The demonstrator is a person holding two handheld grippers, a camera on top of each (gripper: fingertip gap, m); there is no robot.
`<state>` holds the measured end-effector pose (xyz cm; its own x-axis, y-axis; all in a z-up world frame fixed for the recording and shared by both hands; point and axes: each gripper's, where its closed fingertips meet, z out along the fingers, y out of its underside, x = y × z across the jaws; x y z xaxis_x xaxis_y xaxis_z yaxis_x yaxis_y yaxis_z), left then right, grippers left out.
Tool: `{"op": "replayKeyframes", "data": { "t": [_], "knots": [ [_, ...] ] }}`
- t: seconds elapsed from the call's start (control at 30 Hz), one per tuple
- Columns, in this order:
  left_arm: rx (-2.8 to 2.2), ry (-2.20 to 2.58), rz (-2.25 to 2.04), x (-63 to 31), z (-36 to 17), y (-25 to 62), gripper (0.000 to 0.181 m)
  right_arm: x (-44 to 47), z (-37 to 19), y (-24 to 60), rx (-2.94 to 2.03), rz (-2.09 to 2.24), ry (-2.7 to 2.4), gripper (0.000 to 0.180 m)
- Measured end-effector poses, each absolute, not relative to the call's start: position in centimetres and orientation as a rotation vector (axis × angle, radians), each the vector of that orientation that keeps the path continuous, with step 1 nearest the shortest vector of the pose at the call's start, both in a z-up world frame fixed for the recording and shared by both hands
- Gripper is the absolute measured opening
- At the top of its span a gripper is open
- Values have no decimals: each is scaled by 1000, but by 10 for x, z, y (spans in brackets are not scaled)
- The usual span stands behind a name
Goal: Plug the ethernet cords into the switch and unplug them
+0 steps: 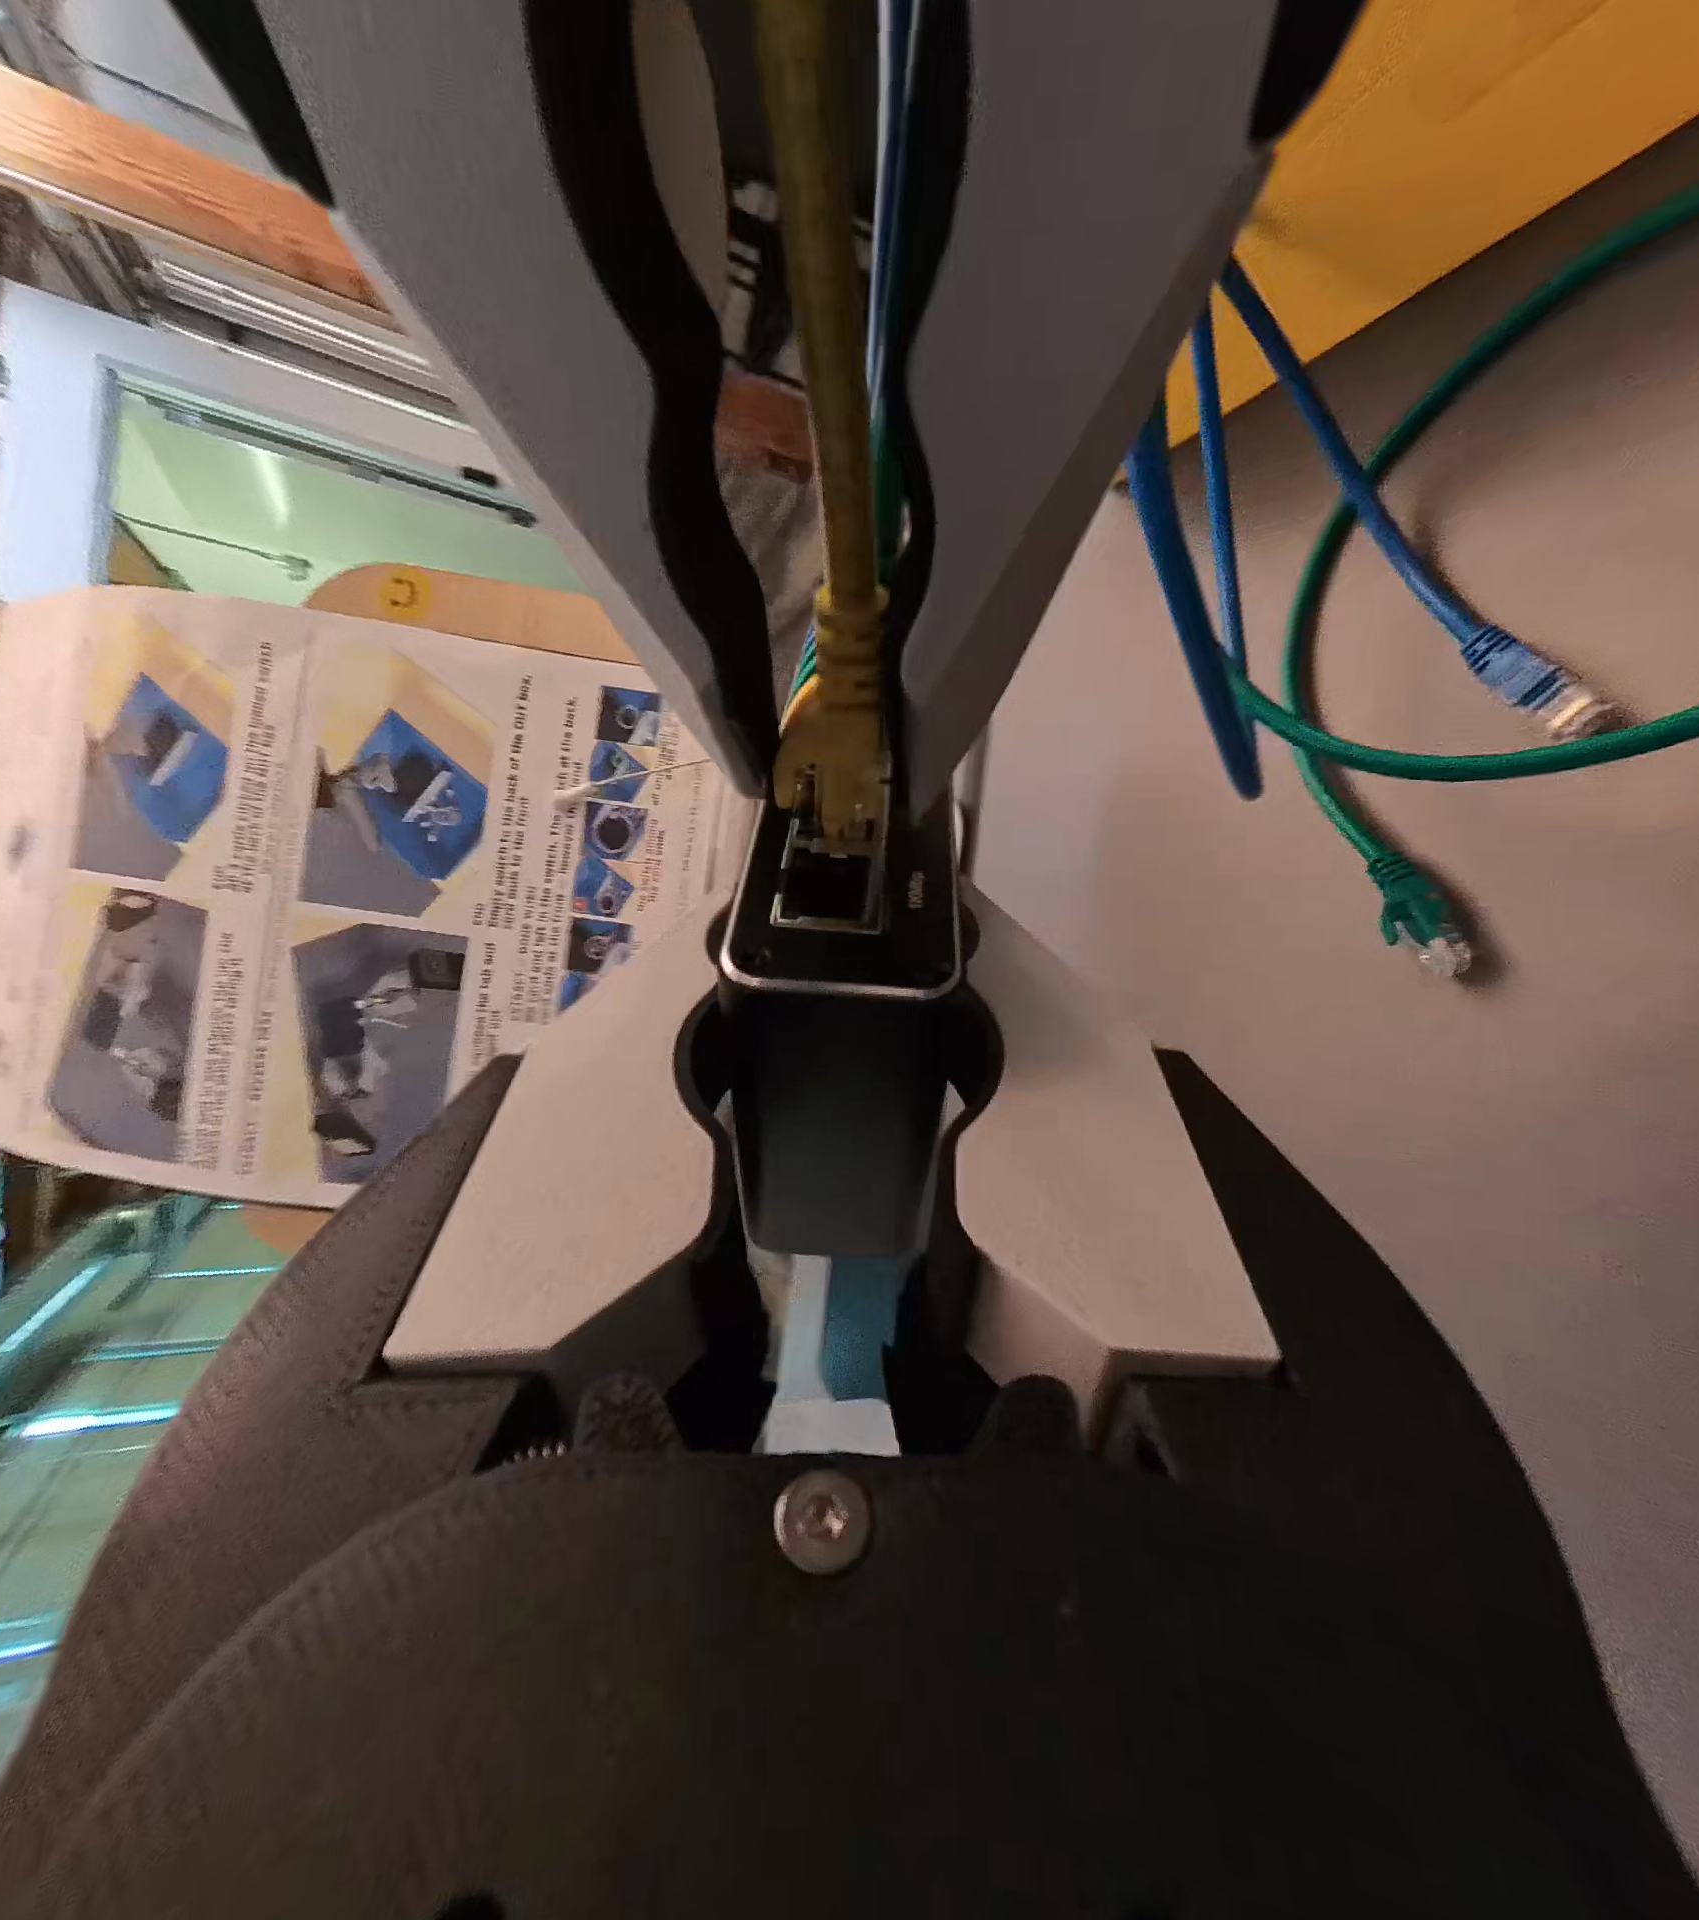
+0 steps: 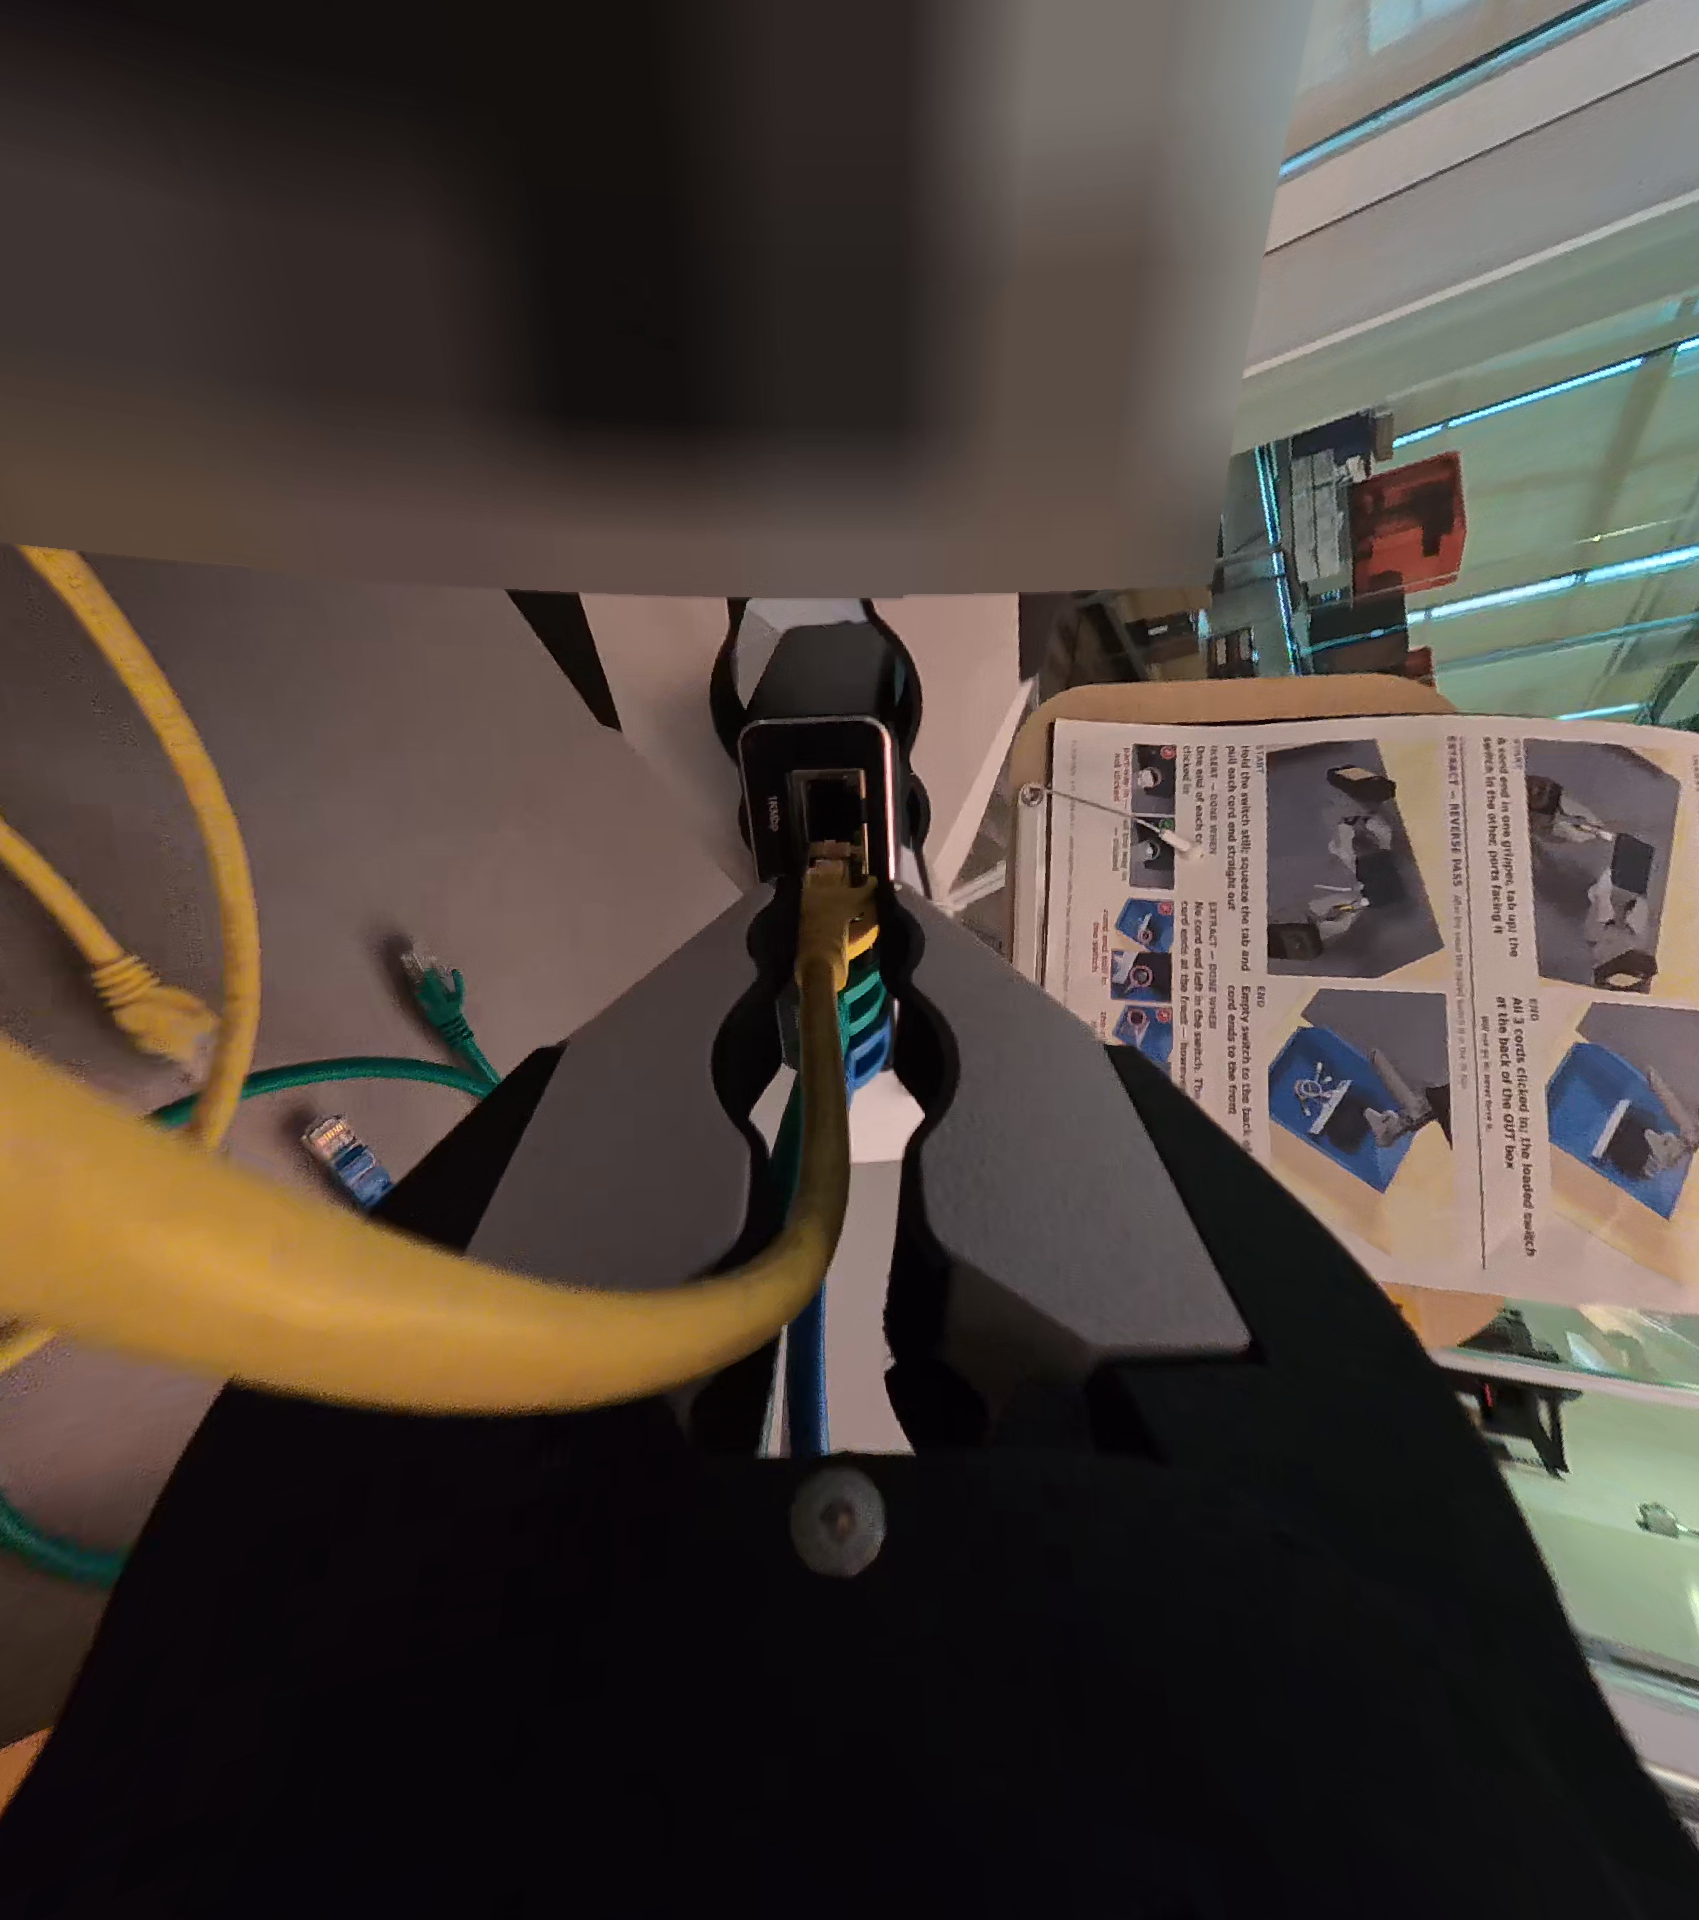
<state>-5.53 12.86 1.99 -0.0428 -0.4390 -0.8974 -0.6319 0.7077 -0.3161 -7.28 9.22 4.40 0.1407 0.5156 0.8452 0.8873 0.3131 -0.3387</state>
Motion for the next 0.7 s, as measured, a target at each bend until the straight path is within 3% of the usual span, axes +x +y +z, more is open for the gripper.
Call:
{"op": "replayKeyframes", "data": {
  "t": [0.17, 0.7],
  "knots": [
    [-816, 1631, 290, -60, 33, 130, 33, -78, 51, 89, -1280, -405, -1505, 20],
    [-755, 1634, 351, -57, 38, 124, 35, -75, 51, 80, -1319, -372, -1505, 14]
  ]
}}
